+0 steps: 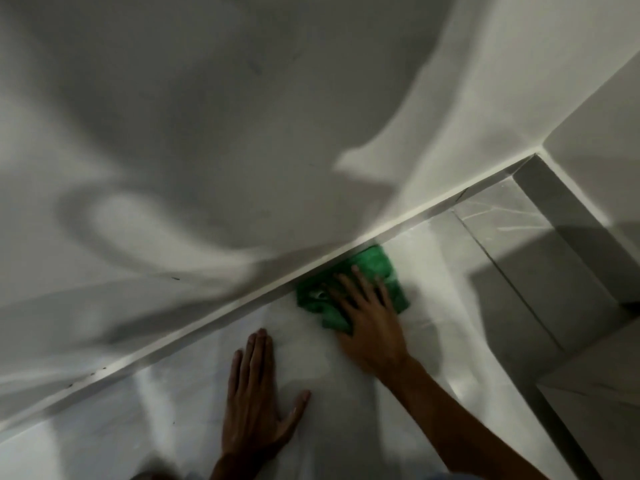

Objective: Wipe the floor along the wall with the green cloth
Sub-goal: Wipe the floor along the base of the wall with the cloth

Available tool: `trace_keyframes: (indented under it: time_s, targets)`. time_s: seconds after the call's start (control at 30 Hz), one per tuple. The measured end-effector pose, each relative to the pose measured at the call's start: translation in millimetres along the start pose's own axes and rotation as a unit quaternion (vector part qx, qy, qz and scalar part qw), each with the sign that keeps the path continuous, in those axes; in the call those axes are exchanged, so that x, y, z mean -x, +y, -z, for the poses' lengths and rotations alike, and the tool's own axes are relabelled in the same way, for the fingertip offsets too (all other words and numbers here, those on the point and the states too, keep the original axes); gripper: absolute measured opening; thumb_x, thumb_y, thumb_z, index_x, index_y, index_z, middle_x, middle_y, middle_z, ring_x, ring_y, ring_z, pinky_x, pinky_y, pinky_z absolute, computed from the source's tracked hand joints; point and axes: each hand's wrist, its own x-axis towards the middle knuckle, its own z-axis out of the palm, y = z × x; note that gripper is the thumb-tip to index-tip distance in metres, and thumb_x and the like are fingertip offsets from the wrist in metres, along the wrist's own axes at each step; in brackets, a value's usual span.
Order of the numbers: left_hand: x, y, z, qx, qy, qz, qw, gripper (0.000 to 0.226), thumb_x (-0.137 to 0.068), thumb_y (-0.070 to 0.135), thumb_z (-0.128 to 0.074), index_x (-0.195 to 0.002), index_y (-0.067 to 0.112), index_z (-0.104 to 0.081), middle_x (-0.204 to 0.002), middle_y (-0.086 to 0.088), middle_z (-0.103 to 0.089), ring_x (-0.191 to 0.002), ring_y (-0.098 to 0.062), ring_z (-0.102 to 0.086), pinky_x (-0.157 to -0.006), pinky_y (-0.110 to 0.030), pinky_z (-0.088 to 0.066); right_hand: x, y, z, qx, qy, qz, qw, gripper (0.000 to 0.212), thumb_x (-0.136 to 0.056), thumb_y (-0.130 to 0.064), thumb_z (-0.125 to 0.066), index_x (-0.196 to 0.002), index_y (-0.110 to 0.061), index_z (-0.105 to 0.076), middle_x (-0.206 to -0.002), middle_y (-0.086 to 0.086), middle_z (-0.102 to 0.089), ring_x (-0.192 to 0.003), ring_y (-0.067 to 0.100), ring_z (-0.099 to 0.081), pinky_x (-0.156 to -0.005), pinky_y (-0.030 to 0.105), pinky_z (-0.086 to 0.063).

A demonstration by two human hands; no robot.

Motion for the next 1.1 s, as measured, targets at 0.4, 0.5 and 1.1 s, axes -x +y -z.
trace_keyframes:
  time_s: [0.4, 0.5, 1.1]
  targets:
    - [0.1, -3.5, -6.5, 0.021, -0.001, 0.005, 1.000, 0.116, -0.099, 0.083, -0.049, -0.179, 0.004, -0.017, -0.190, -0.010, -0.012, -0.177, -0.029, -0.014, -0.145, -0.045, -0.008, 4.1, -49.2, 1.6, -0.078, 0.008, -0.059, 0.995, 0.085, -0.098, -0.088, -0.034, -0.162, -0.034, -0.050, -0.177, 0.009, -0.037, -0.171, 0.036, -0.010, -0.135, 0.069, -0.004]
    - [2.3, -2.9, -5.4, 0.017, -0.005, 0.007, 1.000, 0.116, -0.099, 0.083, -0.048, -0.180, 0.007, -0.013, -0.191, -0.009, -0.010, -0.177, -0.028, -0.012, -0.145, -0.044, -0.006, 6.1, -18.1, 4.3, -0.057, -0.024, -0.026, 0.998, 0.063, -0.112, -0.070, -0.022, -0.165, -0.042, -0.041, -0.181, 0.000, -0.031, -0.172, 0.027, -0.001, -0.137, 0.064, -0.004]
    - [1.3, -0.8, -0.2, 0.038, 0.007, 0.014, 0.999, 0.113, -0.101, 0.081, -0.047, -0.178, 0.003, -0.019, -0.190, -0.011, -0.014, -0.177, -0.027, -0.013, -0.145, -0.043, -0.009, -1.1, 3.8, -8.5, 0.013, 0.030, -0.055, 0.998, 0.056, -0.112, -0.062, -0.039, -0.158, -0.034, -0.052, -0.173, 0.005, -0.045, -0.167, 0.033, -0.026, -0.134, 0.068, -0.019]
